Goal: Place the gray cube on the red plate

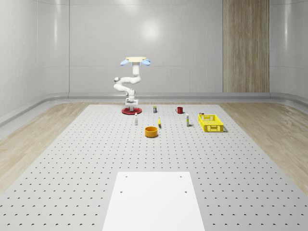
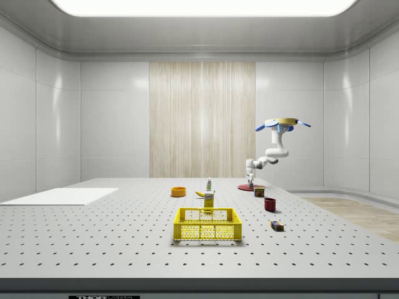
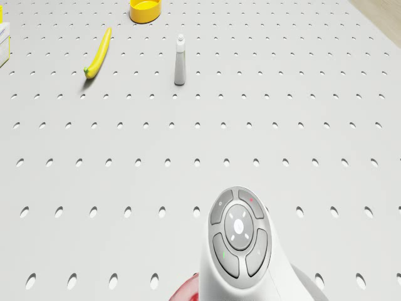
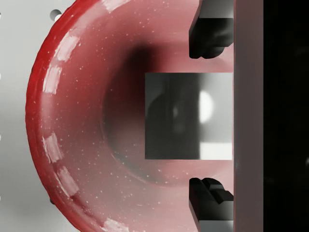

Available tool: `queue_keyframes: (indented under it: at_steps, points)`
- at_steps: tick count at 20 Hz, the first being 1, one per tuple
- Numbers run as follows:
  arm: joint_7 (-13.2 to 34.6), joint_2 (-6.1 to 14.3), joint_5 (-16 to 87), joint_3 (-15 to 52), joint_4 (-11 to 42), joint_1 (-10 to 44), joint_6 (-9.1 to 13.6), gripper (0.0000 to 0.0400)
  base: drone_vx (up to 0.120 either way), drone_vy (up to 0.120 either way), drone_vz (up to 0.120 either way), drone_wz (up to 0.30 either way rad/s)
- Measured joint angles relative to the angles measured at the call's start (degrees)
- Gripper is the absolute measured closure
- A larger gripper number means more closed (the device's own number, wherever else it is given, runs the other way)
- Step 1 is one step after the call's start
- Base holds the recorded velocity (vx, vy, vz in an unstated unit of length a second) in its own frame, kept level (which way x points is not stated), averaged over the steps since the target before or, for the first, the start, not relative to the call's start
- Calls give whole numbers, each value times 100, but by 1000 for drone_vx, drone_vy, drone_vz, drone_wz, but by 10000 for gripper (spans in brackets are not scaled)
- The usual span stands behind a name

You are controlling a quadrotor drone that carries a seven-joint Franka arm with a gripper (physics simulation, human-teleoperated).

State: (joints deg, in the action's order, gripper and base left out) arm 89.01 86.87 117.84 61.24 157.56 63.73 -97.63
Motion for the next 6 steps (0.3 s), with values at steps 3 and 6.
queue_keyframes:
  at_steps: [3, 6]
  points:
    - [-15, 9, -131, 146, 91, -70, 82, 12, 0, 0, 0, 0]
    - [-23, 10, -212, 236, 143, -111, 132, 6, 0, 0, 0, 0]
